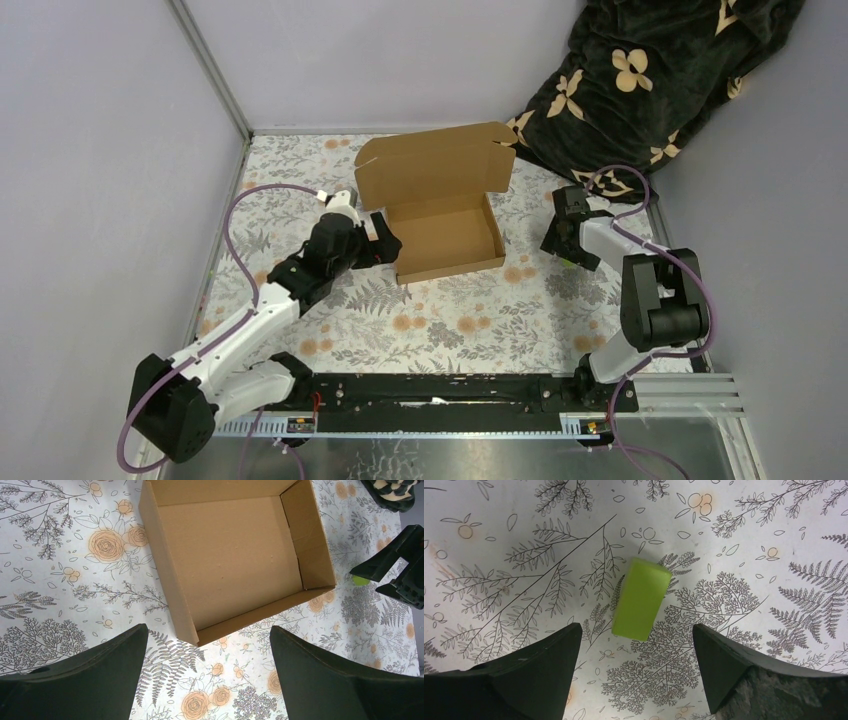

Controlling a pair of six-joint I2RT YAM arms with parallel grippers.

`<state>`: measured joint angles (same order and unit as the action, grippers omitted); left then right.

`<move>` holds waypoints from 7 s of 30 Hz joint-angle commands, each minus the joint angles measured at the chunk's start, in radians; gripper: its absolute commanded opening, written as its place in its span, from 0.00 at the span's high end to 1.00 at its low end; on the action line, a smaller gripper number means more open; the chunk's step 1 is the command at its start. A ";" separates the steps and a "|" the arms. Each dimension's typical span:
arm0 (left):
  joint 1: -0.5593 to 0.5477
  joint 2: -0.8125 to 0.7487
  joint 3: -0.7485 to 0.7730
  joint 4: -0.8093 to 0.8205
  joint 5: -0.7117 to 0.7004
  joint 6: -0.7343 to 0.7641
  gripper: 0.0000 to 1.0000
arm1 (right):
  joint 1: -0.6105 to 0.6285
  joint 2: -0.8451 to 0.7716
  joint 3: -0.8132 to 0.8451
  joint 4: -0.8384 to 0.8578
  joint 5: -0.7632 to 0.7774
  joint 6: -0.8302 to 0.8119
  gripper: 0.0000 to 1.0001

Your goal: Fold the paper box

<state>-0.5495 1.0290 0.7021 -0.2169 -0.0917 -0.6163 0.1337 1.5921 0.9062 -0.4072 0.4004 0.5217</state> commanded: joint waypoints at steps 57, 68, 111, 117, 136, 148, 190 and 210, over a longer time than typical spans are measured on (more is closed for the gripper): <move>-0.019 -0.053 0.153 -0.085 -0.102 -0.039 0.01 | 0.561 0.277 0.507 0.105 -0.230 -0.170 0.87; 0.008 -0.014 0.160 -0.079 -0.112 -0.015 0.01 | 0.571 0.217 0.474 0.110 -0.221 -0.193 0.28; 0.330 0.469 0.681 -0.206 0.191 0.463 0.02 | 0.165 0.034 0.594 0.126 -0.636 -0.805 0.13; 0.333 0.486 0.732 -0.269 0.182 0.494 0.01 | 0.112 0.023 0.658 0.055 -0.697 -0.849 0.12; 0.361 0.561 0.798 -0.338 0.230 0.587 0.06 | 0.026 0.211 0.876 -0.064 -0.897 -0.917 0.20; 0.375 0.582 0.821 -0.345 0.303 0.567 0.32 | 0.021 0.231 0.879 -0.044 -0.995 -0.885 0.47; 0.379 0.600 0.864 -0.311 0.389 0.518 0.73 | 0.061 0.300 0.964 -0.088 -1.065 -0.836 0.75; 0.377 0.571 0.825 -0.284 0.376 0.484 0.77 | 0.098 0.219 0.902 -0.148 -0.867 -0.835 0.65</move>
<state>-0.1768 1.6390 1.5295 -0.5526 0.2741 -0.1207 0.2237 1.8828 1.8244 -0.5423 -0.5198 -0.3176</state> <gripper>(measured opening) 0.237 0.352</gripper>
